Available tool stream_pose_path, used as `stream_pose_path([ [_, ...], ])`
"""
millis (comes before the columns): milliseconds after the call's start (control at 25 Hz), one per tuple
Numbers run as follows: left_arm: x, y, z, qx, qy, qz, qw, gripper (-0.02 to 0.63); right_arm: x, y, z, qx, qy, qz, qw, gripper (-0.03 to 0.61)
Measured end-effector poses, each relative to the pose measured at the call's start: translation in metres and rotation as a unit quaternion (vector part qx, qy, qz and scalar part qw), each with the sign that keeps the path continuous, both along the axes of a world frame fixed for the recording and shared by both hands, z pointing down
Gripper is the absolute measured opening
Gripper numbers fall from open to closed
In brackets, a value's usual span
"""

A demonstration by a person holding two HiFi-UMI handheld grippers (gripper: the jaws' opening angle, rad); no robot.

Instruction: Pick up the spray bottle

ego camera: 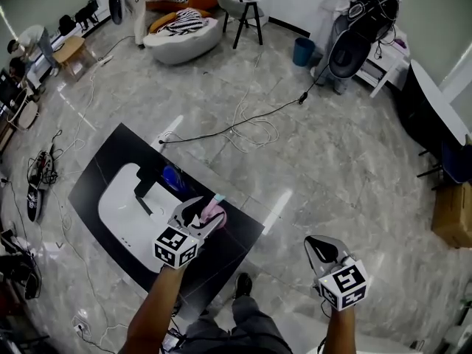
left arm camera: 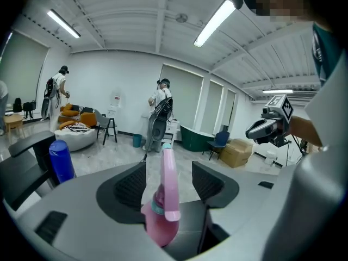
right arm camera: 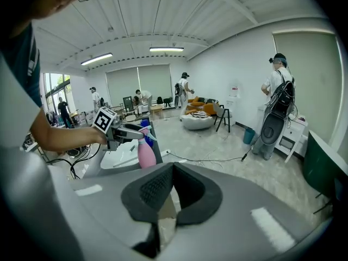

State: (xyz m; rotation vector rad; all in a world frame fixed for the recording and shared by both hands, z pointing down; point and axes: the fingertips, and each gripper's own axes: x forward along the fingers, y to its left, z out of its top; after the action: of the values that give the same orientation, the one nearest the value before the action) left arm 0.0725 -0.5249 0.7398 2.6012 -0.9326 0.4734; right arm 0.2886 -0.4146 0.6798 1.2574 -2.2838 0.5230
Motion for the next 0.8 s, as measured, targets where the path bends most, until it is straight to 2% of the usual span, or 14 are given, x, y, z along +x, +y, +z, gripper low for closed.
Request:
stream_pose_path([
  [200, 0.001, -0.006, 0.018, -0.007, -0.016, -0.01, 0.9998, 0.236, 0.003, 0.0, 0.008, -0.005, 0.001, 0.005, 1.0, 0.011],
  [360, 0.0, -0.011, 0.023, -0.007, -0.018, -0.014, 0.9997, 0.104, 0.003, -0.001, 0.011, -0.008, -0.001, 0.008, 1.0, 0.011],
  [560, 0.0, -0.004, 0.01, 0.003, -0.018, -0.002, 0.9998, 0.092, 0.001, 0.0, 0.007, -0.004, -0.003, 0.011, 1.0, 0.011],
  [800, -0.011, 0.01, -0.041, 0.046, -0.022, 0.014, 0.9986, 0.091, -0.013, -0.002, -0.016, 0.016, -0.007, 0.008, 1.0, 0.011],
])
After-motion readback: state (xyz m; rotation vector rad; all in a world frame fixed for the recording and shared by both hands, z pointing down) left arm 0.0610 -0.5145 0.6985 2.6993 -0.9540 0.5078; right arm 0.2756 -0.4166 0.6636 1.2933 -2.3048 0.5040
